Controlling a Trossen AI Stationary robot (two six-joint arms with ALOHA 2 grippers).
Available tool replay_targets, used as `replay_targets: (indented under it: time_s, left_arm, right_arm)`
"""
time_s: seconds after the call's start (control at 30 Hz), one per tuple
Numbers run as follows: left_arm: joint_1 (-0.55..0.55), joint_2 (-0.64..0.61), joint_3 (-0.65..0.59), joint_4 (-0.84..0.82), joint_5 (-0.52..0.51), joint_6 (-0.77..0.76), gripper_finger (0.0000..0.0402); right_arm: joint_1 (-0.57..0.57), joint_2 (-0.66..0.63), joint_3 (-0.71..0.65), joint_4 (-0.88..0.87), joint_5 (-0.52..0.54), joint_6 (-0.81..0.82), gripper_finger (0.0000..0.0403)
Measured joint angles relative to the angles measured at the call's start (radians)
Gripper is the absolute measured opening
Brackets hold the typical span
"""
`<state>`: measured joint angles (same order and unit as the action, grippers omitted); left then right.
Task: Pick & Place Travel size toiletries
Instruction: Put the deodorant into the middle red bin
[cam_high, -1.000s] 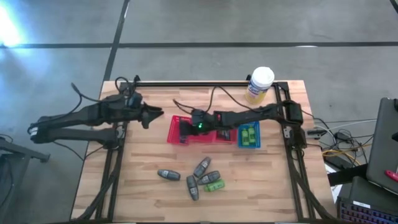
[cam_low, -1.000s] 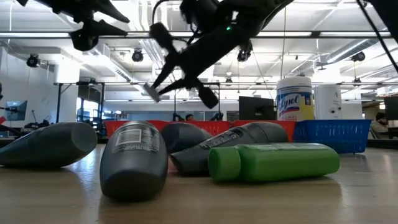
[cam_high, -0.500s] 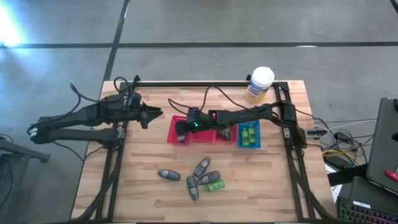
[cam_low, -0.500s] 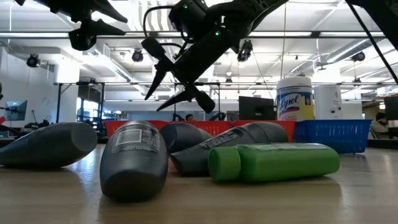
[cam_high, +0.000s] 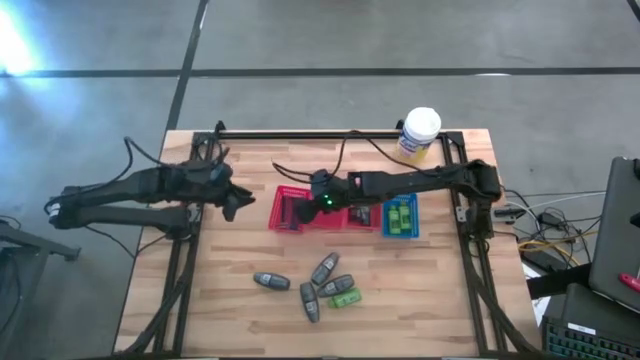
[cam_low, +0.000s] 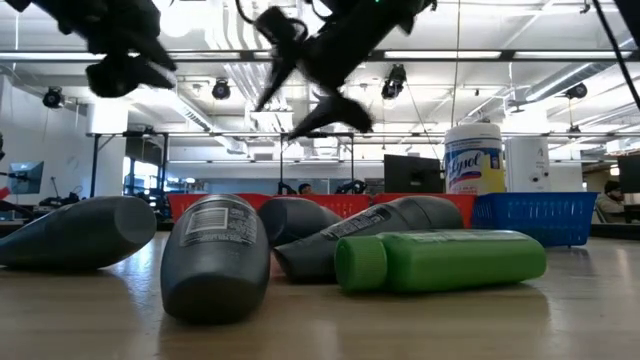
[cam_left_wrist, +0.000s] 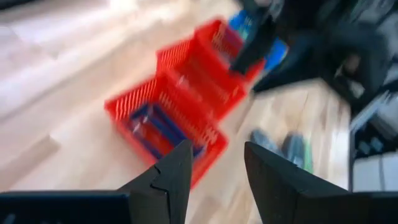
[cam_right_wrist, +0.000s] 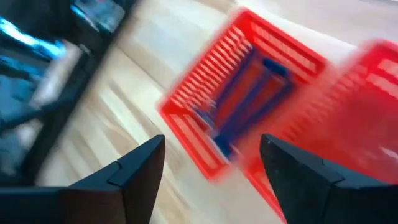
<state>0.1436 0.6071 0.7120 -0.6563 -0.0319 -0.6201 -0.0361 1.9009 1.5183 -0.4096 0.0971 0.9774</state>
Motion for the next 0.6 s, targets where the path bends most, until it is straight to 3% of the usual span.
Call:
replay_targets:
  time_s: [0.23, 0.6]
  left_arm:
    - [-0.098, 0.007, -0.016, -0.042, 0.043, 0.017, 0.0150]
    - [-0.250, 0.070, -0.072, 0.010, 0.047, -0.036, 0.0149]
  right_arm:
    - [0.009, -0.102, 0.000, -0.306, 0.040, 0.010, 0.0280]
    - [0.052, -0.160, 0.000, -0.579, 0.061, 0.147, 0.0313]
